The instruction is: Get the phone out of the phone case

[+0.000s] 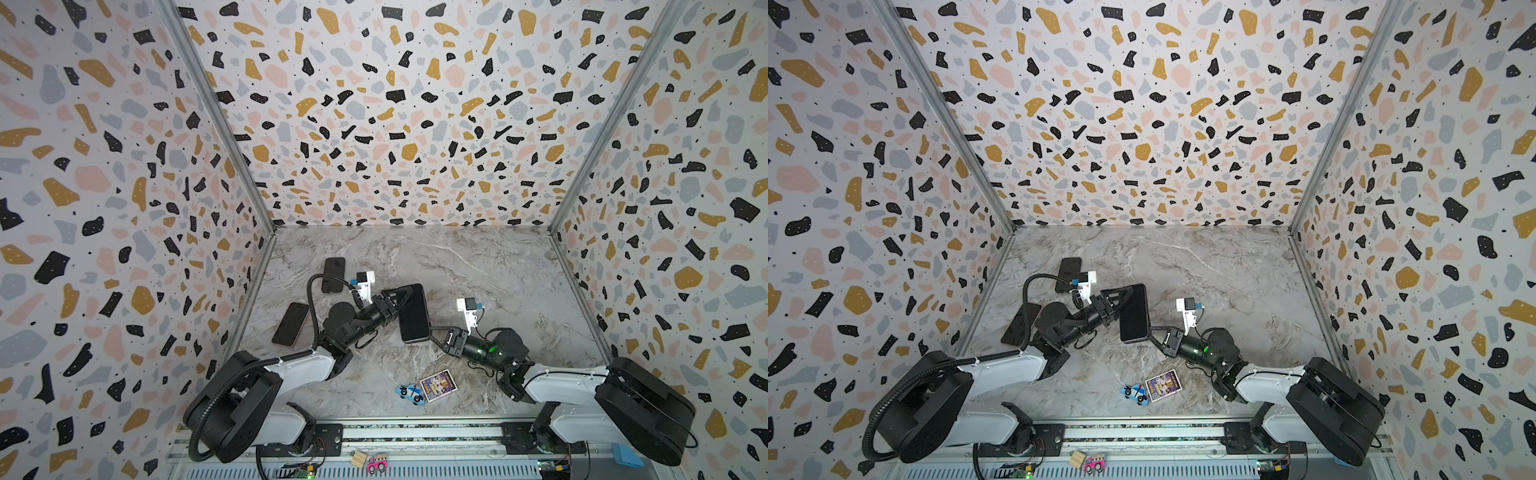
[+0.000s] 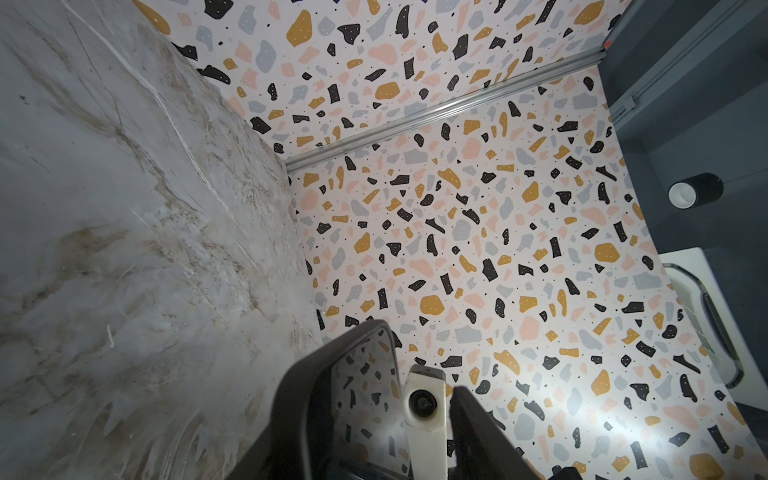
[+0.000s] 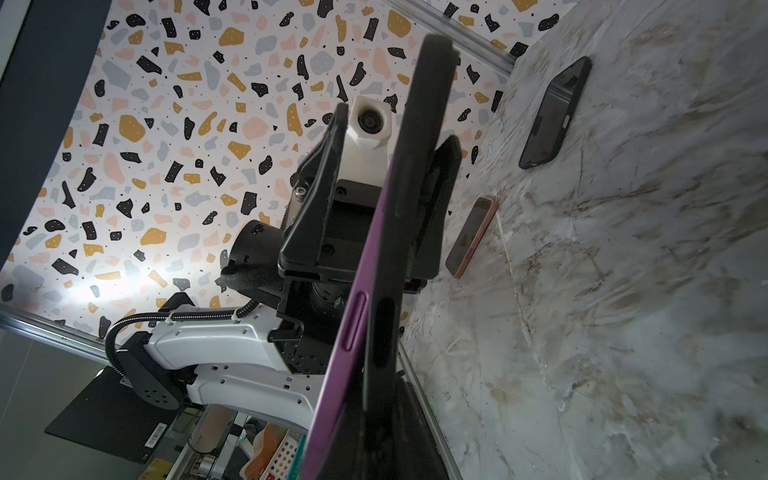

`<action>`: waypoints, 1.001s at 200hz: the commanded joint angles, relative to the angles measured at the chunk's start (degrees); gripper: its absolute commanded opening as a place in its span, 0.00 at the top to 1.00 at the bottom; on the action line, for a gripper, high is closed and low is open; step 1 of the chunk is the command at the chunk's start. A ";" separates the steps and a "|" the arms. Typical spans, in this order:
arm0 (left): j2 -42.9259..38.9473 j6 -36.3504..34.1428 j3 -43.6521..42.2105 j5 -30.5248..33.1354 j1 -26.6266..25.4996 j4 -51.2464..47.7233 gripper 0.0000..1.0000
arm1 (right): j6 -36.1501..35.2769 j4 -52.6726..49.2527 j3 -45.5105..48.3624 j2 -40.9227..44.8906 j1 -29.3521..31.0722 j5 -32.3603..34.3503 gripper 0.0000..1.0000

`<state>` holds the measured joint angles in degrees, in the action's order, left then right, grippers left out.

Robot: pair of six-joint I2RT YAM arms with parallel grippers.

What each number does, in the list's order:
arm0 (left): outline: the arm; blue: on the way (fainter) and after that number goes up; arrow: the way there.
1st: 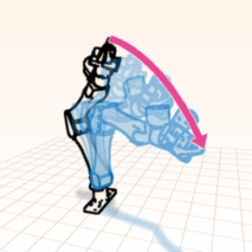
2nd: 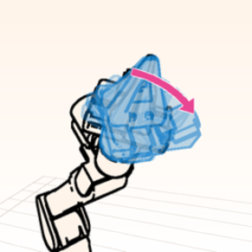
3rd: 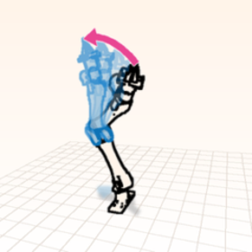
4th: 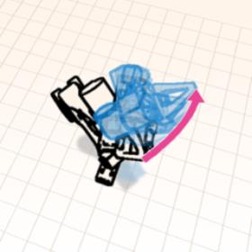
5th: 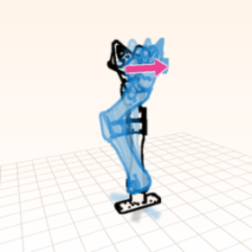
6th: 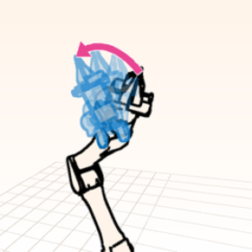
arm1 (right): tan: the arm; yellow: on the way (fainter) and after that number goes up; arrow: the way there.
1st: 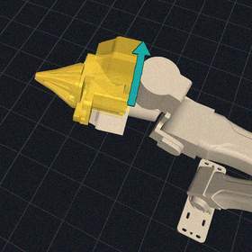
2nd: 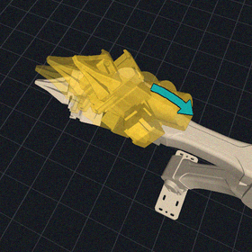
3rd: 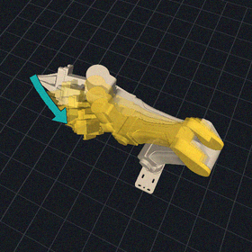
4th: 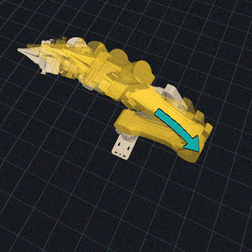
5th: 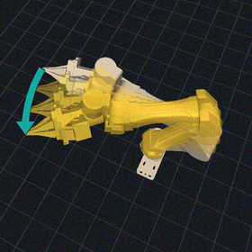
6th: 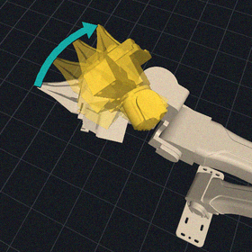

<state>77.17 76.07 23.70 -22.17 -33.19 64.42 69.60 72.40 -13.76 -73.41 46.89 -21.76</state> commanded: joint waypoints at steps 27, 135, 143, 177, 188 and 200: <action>-2.04 -4.20 -0.51 2.06 -0.30 -0.88 0.27 | 2.19 8.27 0.62 -0.76 -0.63 0.41 1.00; -17.41 -21.76 4.30 12.78 0.05 -28.18 0.13 | 2.99 9.34 1.37 -0.91 -0.92 0.21 1.00; -18.47 -22.84 4.97 13.18 0.05 -29.55 0.13 | 2.92 9.32 1.37 -0.86 -0.93 0.15 1.00; -19.27 -25.01 7.03 11.30 0.05 -32.44 0.12 | 3.00 9.78 1.52 -0.90 -1.15 0.06 1.00; -19.25 -27.53 7.58 10.45 0.01 -33.21 0.12 | 2.99 9.86 1.54 -0.97 -1.10 0.10 1.00; -19.56 -29.50 8.05 8.64 -0.33 -33.00 0.12 | 3.08 10.02 1.63 -1.06 -1.12 0.11 1.00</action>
<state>58.22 52.42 29.63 -11.31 -33.17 32.82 73.01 76.69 -12.03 -75.33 46.02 -21.41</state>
